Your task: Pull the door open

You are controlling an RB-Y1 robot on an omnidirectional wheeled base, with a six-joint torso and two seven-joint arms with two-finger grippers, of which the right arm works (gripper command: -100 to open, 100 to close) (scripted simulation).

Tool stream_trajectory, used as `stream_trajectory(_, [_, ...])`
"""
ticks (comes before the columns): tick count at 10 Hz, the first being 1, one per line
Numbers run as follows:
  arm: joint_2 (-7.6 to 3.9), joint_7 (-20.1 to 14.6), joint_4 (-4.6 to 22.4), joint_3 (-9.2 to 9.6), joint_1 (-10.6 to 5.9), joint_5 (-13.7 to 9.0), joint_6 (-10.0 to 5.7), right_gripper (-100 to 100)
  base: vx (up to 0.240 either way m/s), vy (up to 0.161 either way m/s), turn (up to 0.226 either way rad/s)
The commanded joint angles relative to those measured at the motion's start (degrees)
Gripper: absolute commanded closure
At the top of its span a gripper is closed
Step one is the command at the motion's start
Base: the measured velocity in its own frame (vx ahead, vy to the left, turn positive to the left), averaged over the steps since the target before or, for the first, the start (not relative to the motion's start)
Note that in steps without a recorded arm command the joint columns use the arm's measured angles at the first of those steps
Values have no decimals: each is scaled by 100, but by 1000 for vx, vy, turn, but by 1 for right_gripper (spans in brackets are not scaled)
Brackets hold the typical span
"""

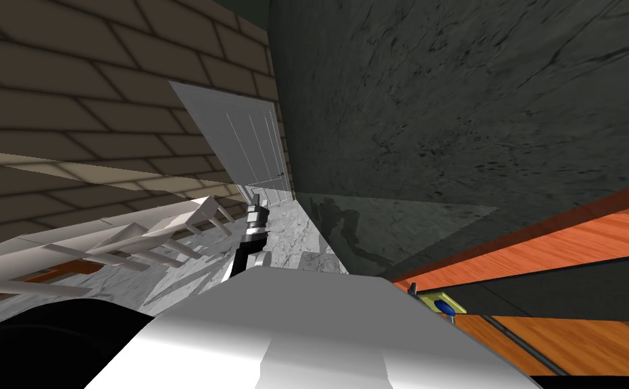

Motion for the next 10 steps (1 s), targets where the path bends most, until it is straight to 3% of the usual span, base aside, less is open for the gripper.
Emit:
stream_trajectory(1, [86,-5,-23,-184,-52,163,79,-100,-25,-108,21])
stream_trajectory(2, [174,-4,-52,-294,-73,279,133,-100,-57,-142,17])
stream_trajectory(3, [142,-5,-35,-209,-50,210,104,-100,-38,-54,32])
stream_trajectory(4, [142,-5,-35,-209,-50,210,104,100,1,27,-24])
stream_trajectory(9, [142,-5,-35,-209,-50,210,104,100,1,3,-11])
stream_trajectory(10, [-47,-173,126,-146,-106,267,70,100,38,169,-82])
